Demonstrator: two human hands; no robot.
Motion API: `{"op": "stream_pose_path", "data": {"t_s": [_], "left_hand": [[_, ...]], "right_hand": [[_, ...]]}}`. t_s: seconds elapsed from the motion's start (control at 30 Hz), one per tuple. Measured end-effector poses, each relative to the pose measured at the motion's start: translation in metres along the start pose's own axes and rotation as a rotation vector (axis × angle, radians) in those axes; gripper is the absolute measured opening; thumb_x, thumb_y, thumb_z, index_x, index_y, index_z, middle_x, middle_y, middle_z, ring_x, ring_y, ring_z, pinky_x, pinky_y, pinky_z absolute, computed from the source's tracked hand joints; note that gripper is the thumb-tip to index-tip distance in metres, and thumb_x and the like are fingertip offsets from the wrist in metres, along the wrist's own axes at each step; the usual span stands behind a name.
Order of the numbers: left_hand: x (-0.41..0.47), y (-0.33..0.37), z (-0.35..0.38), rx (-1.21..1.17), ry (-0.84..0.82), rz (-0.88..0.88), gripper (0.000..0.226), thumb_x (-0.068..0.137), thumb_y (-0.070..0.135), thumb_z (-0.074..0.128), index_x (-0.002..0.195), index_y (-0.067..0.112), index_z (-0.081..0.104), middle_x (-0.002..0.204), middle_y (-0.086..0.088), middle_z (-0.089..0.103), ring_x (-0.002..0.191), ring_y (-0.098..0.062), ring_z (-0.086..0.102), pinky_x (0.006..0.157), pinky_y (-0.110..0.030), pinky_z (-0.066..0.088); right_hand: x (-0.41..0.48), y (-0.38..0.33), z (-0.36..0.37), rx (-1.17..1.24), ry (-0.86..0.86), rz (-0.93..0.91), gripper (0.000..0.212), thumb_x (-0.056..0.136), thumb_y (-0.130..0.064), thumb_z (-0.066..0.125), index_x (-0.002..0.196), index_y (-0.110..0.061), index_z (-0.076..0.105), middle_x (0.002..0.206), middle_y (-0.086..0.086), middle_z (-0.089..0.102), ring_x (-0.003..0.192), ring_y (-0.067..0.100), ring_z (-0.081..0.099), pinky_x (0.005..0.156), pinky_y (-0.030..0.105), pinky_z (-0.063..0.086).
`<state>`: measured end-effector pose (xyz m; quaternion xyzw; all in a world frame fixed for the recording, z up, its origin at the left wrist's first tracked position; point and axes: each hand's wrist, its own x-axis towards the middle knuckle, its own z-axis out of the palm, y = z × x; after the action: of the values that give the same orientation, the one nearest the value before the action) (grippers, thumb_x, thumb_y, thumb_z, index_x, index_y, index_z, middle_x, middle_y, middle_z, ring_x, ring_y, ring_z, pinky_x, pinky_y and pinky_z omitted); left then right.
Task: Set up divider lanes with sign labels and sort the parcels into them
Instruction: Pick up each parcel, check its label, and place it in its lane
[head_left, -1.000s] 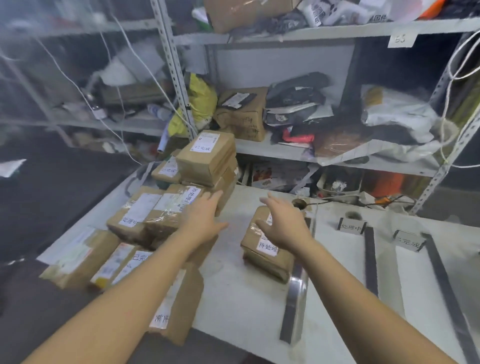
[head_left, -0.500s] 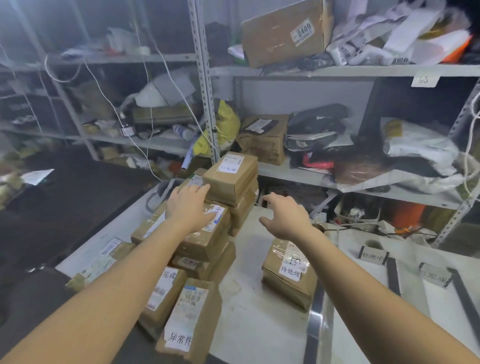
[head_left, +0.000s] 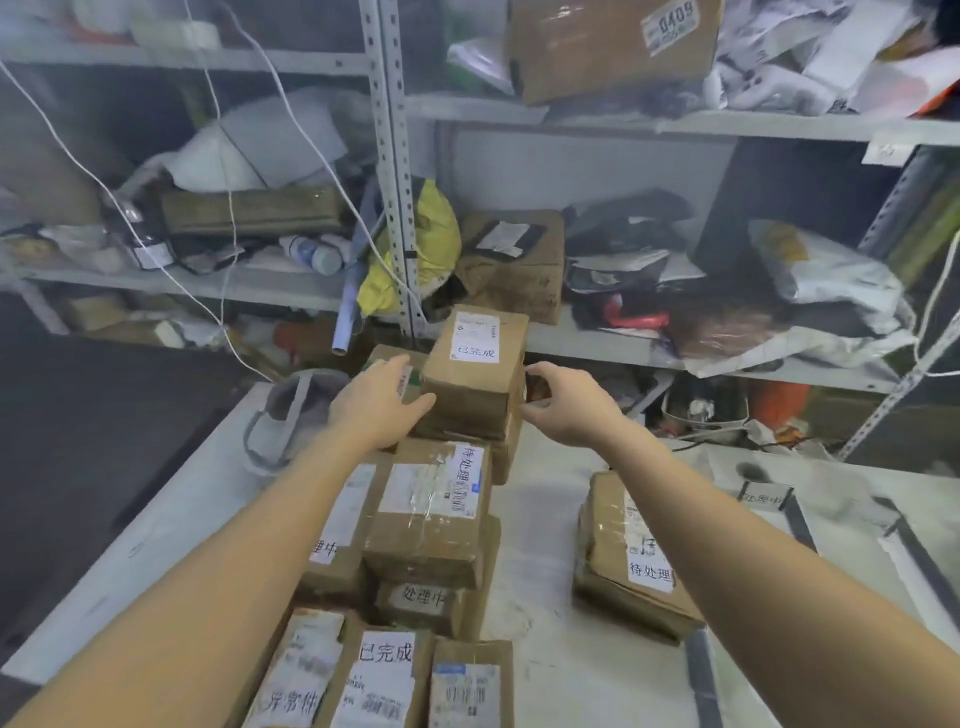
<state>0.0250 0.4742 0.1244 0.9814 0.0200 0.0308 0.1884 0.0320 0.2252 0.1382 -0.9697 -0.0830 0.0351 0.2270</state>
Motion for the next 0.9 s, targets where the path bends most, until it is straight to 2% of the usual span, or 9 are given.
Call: {"op": "stream_pose_path", "data": {"t_s": [0.13,0.23,0.33,0.43,0.5,0.63,0.83,0.9], "left_hand": [[0.033,-0.008,0.015,-0.112,-0.081,0.007,0.082,0.09,0.059,0.055,0.154,0.018,0.025,0.154,-0.005,0.04,0.138,-0.029,0.041,0.109,-0.044,0.039],[0.051,-0.008,0.03,-0.286,-0.137,0.012,0.074,0.093,0.05,0.058,0.152,0.018,0.028,0.148,-0.005,0.047,0.131,-0.027,0.047,0.1,-0.038,0.042],[0.066,-0.005,0.037,-0.516,-0.153,-0.04,0.063,0.093,0.044,0.061,0.145,0.017,0.038,0.136,0.0,0.053,0.115,-0.021,0.052,0.095,-0.036,0.045],[0.076,-0.001,0.049,-0.712,-0.148,-0.158,0.062,0.089,0.044,0.065,0.142,0.022,0.042,0.133,0.002,0.054,0.112,-0.018,0.052,0.094,-0.037,0.046],[0.077,0.001,0.054,-0.775,-0.138,-0.182,0.059,0.089,0.041,0.067,0.141,0.023,0.045,0.129,0.003,0.056,0.11,-0.017,0.053,0.091,-0.033,0.045],[0.073,0.011,0.062,-0.867,-0.121,-0.152,0.053,0.093,0.032,0.065,0.141,0.022,0.045,0.13,0.004,0.058,0.109,-0.013,0.053,0.088,-0.029,0.041],[0.045,0.036,0.064,-0.876,-0.104,-0.155,0.052,0.096,0.032,0.061,0.143,0.02,0.041,0.131,0.001,0.055,0.108,-0.014,0.051,0.085,-0.029,0.039],[0.03,0.046,0.063,-0.861,-0.077,-0.155,0.052,0.096,0.034,0.061,0.143,0.02,0.042,0.13,0.003,0.055,0.108,-0.013,0.051,0.084,-0.028,0.039]], "right_hand": [[0.028,-0.013,0.027,0.074,0.005,0.076,0.062,0.089,-0.037,0.063,0.143,-0.015,0.045,0.135,0.006,0.059,0.122,0.026,0.055,0.099,0.042,0.048],[0.046,-0.02,0.041,0.127,0.04,0.117,0.064,0.089,-0.037,0.064,0.144,-0.012,0.042,0.14,0.006,0.054,0.128,0.025,0.049,0.103,0.038,0.044],[0.058,-0.025,0.052,0.38,0.075,0.227,0.08,0.082,-0.042,0.074,0.149,-0.019,0.038,0.14,-0.003,0.055,0.126,0.021,0.054,0.103,0.04,0.049],[0.069,-0.024,0.062,0.701,0.125,0.344,0.082,0.07,-0.035,0.087,0.141,-0.019,0.049,0.132,-0.007,0.061,0.116,0.016,0.061,0.098,0.04,0.054],[0.076,-0.019,0.069,0.805,0.126,0.378,0.075,0.067,-0.03,0.091,0.133,-0.018,0.059,0.125,-0.005,0.068,0.11,0.015,0.066,0.096,0.039,0.056],[0.075,-0.012,0.071,0.909,0.136,0.389,0.064,0.071,-0.02,0.089,0.13,-0.02,0.063,0.116,-0.007,0.072,0.106,0.012,0.068,0.094,0.033,0.056],[0.056,0.003,0.061,0.937,0.148,0.404,0.071,0.064,-0.022,0.092,0.129,-0.021,0.064,0.112,-0.008,0.073,0.101,0.013,0.07,0.092,0.036,0.057],[0.042,0.007,0.053,0.934,0.155,0.365,0.065,0.065,-0.02,0.09,0.125,-0.021,0.067,0.11,-0.009,0.074,0.099,0.012,0.071,0.091,0.035,0.058]]}}
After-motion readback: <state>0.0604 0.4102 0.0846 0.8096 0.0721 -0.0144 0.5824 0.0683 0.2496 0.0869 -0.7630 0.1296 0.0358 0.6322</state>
